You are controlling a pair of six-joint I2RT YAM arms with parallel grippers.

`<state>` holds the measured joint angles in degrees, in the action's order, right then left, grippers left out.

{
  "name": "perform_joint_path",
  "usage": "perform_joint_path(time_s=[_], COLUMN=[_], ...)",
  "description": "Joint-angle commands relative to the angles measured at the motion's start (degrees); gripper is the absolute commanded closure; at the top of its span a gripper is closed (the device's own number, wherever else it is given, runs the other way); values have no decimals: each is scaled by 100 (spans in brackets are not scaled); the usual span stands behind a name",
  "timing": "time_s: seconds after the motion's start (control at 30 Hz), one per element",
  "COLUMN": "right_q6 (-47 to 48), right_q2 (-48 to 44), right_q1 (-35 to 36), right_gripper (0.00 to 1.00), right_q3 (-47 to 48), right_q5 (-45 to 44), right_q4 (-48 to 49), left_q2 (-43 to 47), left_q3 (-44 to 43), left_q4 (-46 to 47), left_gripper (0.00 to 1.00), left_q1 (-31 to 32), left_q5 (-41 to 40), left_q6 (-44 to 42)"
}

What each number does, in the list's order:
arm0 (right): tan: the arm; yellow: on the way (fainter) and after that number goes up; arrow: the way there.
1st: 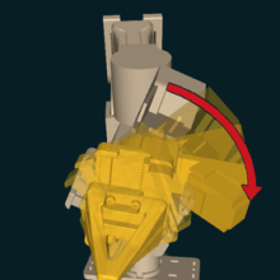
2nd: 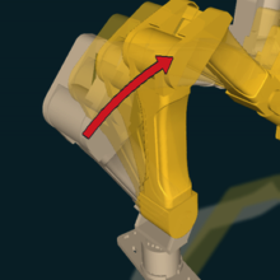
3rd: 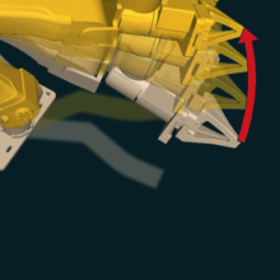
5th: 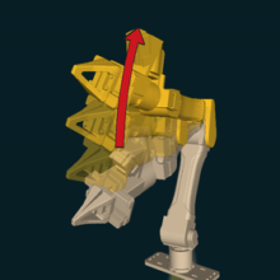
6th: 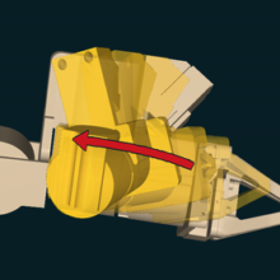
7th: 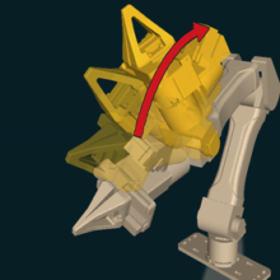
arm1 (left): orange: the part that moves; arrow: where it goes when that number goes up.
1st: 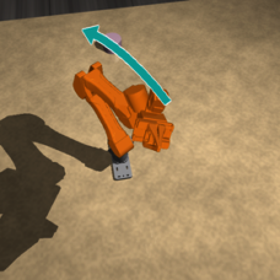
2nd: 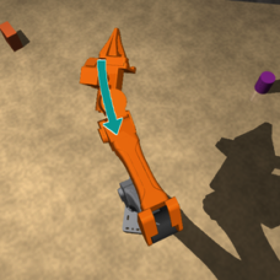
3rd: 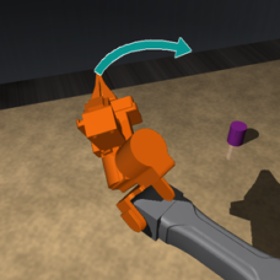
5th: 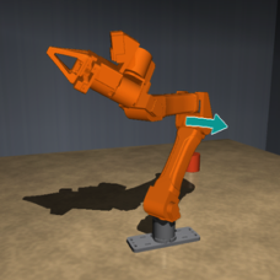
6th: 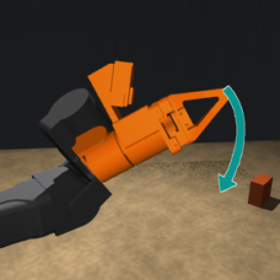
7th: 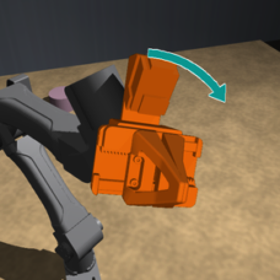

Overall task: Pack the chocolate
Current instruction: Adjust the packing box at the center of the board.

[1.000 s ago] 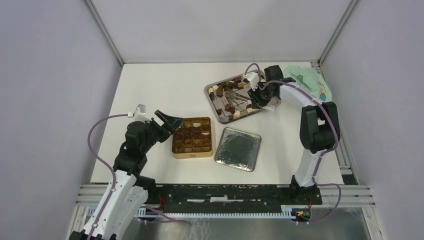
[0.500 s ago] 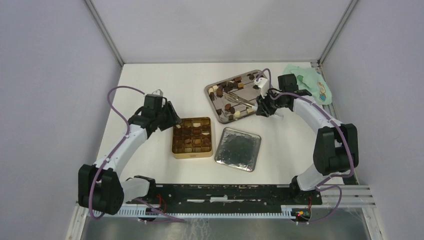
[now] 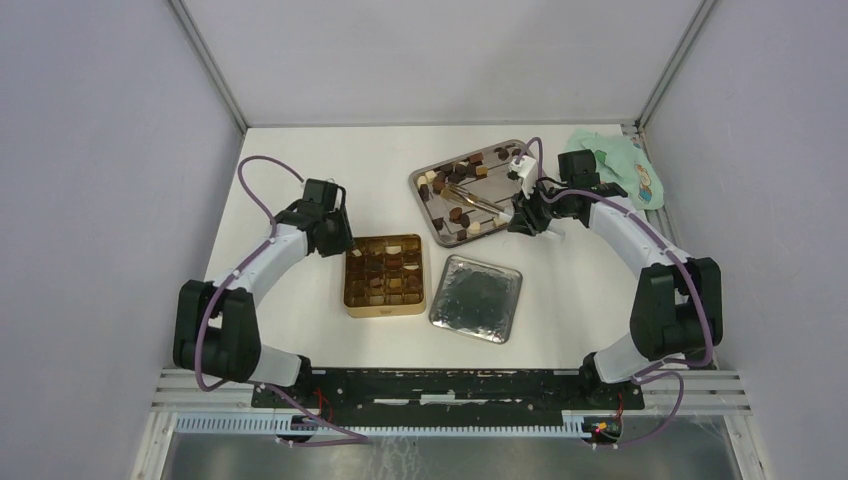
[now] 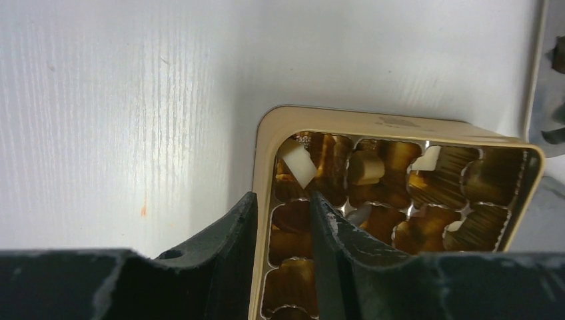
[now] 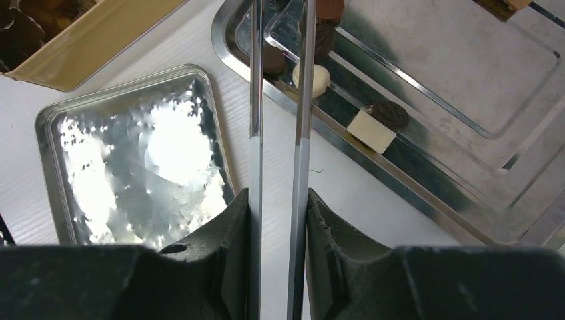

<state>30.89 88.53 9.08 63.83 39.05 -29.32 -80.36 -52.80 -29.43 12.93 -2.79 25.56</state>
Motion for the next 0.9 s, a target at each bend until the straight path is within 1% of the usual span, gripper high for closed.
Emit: perform_joint_path(time_s=[0.0,0.03,0.13,0.3,0.57,0.7,0.87], right_q6=[28,26,30,31,55,74,137], right_q2=[-297,-300,-302,-305,-413,-540,-640], right_q1=[-15,-13,-13,-13,-12,-12,-18], right_gripper=[100,100,100,100,100,100,100], right_q3=[-2,-9,-25,-21,-34,-62,-13], right_q5=[340,357,358,376,511,645,916], right_q4=[234,238,235,228,183,166,52], left_q2=[-257,-330,-488,-689,-933,-748,-97], left_q3=[-224,-257,-326,-412,-486,-467,-219], left_q4=[-19,-38,-46,16,52,103,435], left_gripper=[60,65,70,72,86,97,98], left_q1=[-1,-1,4,11,8,26,99], left_q5=[-95,-71,-41,-44,-81,-136,-402], left_q6=[-469,-497,-528,-551,-578,-565,-585])
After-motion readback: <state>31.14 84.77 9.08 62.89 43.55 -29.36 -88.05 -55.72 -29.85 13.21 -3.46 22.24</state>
